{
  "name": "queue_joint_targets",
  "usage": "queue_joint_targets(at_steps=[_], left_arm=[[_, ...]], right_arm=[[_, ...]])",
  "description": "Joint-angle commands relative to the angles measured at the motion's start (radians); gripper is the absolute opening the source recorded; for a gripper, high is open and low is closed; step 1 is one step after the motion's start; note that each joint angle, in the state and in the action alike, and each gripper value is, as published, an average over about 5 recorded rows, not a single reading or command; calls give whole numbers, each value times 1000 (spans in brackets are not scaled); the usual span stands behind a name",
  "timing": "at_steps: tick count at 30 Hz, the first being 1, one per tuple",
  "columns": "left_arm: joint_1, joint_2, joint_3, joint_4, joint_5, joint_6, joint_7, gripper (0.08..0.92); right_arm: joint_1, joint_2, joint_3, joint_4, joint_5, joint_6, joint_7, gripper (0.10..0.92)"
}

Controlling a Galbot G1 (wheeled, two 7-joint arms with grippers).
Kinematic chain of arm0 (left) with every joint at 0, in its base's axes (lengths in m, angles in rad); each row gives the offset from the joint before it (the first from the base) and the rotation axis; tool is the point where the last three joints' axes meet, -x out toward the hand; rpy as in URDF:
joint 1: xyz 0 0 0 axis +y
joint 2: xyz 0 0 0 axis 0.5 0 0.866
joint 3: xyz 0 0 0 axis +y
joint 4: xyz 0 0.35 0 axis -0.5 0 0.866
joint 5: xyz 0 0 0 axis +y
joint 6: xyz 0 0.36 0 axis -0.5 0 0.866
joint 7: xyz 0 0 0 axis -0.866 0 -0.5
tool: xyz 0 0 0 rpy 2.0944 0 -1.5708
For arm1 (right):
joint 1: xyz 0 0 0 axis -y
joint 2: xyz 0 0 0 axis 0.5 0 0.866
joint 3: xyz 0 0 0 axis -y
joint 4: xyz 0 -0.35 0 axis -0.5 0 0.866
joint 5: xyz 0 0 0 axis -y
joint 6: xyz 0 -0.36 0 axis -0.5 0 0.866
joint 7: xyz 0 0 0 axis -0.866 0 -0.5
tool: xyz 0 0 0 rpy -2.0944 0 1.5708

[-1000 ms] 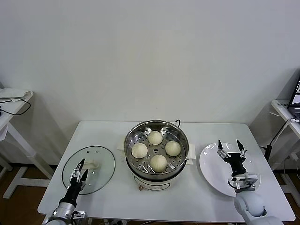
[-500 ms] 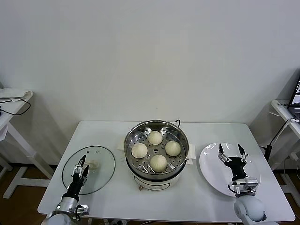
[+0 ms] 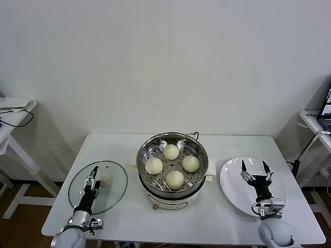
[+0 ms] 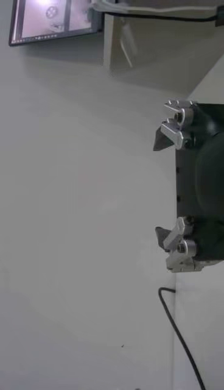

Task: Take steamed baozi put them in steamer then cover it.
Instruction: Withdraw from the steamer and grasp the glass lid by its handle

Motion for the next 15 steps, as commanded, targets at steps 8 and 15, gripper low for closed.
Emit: queue_joint_targets(at_steps=[8,15], left_arm=[[-64,-3,6,79,19,37,18,808],[-72,-1,12,103,17,45,46,640]], right_arm=[[-4,3,9,6,-7,4,-1,823],[3,2,7,16,-7,4,3,823]])
